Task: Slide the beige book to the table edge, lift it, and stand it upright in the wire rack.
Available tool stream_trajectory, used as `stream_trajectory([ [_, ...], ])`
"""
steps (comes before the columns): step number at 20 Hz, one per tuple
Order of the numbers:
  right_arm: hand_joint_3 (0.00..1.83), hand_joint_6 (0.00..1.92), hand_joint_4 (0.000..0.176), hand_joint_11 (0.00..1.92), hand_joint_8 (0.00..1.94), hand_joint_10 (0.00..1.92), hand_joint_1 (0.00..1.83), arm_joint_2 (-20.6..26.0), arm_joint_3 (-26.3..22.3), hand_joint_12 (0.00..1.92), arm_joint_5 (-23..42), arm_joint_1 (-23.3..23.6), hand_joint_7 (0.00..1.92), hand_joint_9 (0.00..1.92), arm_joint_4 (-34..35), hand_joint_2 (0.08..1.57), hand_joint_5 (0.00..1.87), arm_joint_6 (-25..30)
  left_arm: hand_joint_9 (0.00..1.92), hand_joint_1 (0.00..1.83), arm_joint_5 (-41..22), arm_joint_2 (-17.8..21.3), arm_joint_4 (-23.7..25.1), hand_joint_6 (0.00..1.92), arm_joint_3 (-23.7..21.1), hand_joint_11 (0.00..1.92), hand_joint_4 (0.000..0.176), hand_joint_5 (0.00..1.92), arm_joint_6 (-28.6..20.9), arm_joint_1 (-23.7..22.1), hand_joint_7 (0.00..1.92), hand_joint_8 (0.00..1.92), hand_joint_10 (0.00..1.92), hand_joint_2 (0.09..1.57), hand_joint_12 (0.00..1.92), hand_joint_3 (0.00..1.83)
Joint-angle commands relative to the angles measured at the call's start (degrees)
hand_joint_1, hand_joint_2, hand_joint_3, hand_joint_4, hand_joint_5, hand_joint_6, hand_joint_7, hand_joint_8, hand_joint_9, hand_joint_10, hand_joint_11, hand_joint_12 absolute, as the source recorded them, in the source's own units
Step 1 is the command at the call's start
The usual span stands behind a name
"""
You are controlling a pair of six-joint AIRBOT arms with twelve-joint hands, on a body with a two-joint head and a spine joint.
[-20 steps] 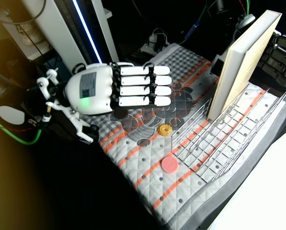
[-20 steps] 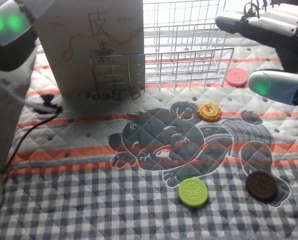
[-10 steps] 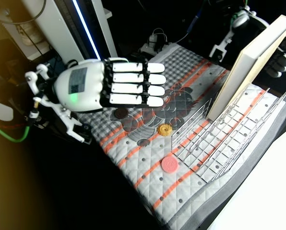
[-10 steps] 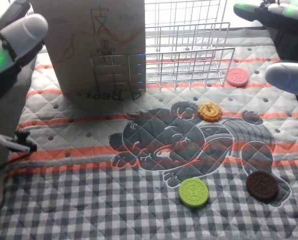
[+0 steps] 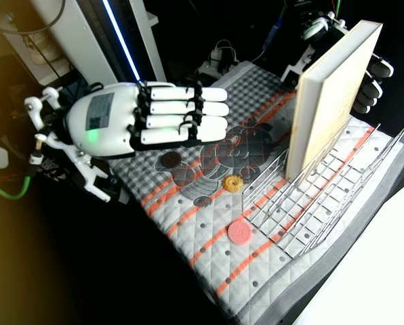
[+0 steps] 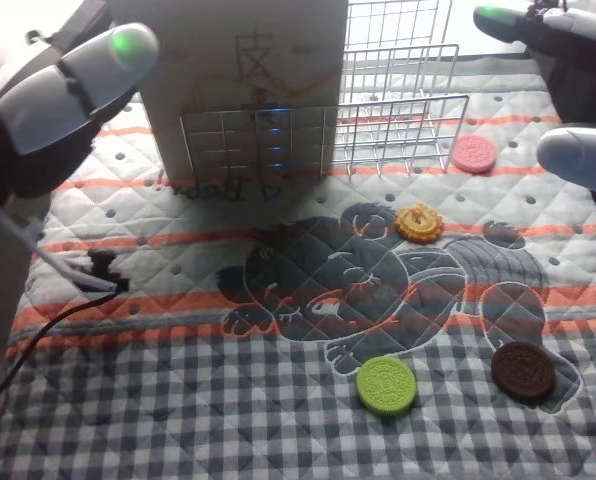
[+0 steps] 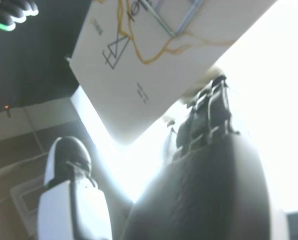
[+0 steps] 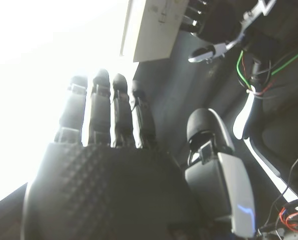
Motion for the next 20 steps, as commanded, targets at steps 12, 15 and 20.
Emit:
stream_trajectory([
  [12, 0.01, 0.01, 0.000, 0.20, 0.00, 0.01, 0.00, 1.49, -0.19, 0.08, 7.66, -0.75, 0.17, 0.16, 3.87, 1.39, 0.19, 0.15, 0.00, 0.48, -10.94, 10.68, -0.62, 0.00, -5.41, 0.00, 0.176, 0.00, 2.76, 2.69, 0.00, 0.00, 0.00, 0.91, 0.00, 0.02],
  [15, 0.01, 0.00, 0.000, 0.16, 0.00, 0.00, 0.00, 1.67, -0.64, 0.07, 12.07, -3.84, 0.15, 0.15, 7.52, 1.40, 0.17, -0.01, 0.00, 0.38, -16.68, 16.62, -0.70, 0.00, -11.41, 0.00, 0.176, 0.00, 4.94, 8.86, 0.00, 0.00, 0.00, 0.86, 0.00, 0.00],
  [20, 0.00, 0.00, 0.000, 0.20, 0.00, 0.00, 0.08, 2.29, -3.32, 0.08, 26.91, -13.10, 0.16, 0.17, 17.91, 1.42, 0.18, -2.52, 0.00, 0.55, -29.72, 21.06, -2.25, 0.00, -20.09, 0.00, 0.017, 0.00, 5.77, 20.98, 0.00, 0.00, 0.00, 0.92, 0.00, 0.01],
])
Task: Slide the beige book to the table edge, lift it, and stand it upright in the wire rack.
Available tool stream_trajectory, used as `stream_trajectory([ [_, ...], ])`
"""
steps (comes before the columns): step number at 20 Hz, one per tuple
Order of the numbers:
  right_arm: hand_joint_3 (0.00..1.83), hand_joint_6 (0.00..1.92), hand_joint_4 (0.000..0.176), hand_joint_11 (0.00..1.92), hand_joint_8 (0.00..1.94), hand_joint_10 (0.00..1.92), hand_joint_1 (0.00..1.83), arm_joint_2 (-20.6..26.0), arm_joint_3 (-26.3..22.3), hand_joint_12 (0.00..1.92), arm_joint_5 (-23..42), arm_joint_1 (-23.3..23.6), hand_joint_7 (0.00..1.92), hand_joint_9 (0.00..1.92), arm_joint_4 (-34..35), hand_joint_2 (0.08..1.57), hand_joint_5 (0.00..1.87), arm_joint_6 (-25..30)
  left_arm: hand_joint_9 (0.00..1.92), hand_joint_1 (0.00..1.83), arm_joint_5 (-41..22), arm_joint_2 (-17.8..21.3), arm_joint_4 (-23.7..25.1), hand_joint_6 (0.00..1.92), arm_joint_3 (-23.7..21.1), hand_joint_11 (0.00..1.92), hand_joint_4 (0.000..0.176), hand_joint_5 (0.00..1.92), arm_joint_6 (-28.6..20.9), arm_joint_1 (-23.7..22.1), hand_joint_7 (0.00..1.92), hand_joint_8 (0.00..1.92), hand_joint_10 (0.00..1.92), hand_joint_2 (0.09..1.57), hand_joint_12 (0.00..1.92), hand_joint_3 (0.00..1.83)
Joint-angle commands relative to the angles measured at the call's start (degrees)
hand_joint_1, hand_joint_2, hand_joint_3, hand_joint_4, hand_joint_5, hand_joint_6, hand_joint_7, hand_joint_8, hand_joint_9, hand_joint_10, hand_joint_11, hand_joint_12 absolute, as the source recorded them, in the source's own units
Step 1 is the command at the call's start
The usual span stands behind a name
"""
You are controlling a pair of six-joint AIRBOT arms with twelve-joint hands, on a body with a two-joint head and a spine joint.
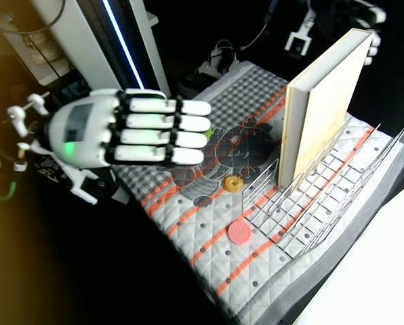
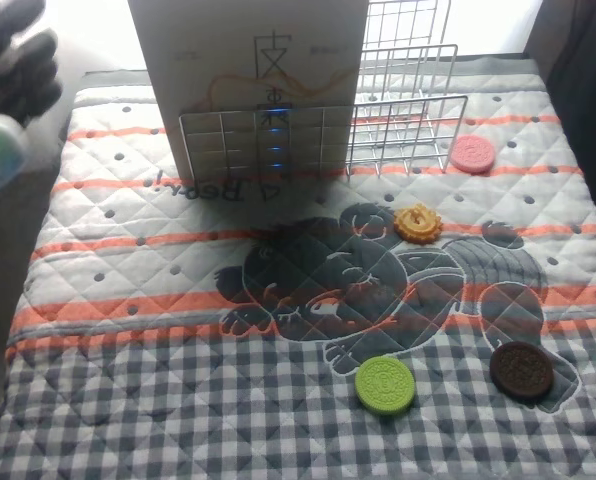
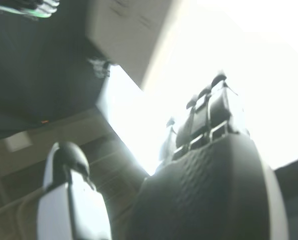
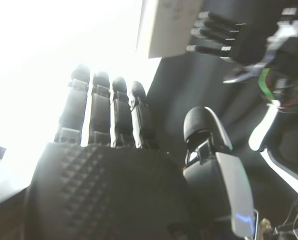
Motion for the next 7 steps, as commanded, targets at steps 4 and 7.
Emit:
stream_trajectory([
  [4, 0.00, 0.00, 0.000, 0.13, 0.00, 0.00, 0.10, -0.57, -0.88, 0.03, 17.70, -3.92, 0.11, 0.12, 5.92, 1.41, 0.13, -0.04, 0.00, 0.35, -15.34, 0.77, -2.64, 0.00, -1.26, 0.00, 0.000, 0.01, -1.10, 1.89, 0.00, 0.00, 0.00, 1.07, 0.00, 0.01],
  [7, 0.00, 0.00, 0.000, 0.16, 0.01, 0.01, 0.28, -1.55, -1.22, 0.03, 19.54, -4.14, 0.20, 0.20, 5.74, 1.42, 0.12, -0.04, 0.00, 0.25, -18.80, 0.68, -2.46, 0.00, -1.73, 0.00, 0.000, 0.00, -1.75, 1.99, 0.00, 0.00, 0.00, 1.12, 0.00, 0.02],
])
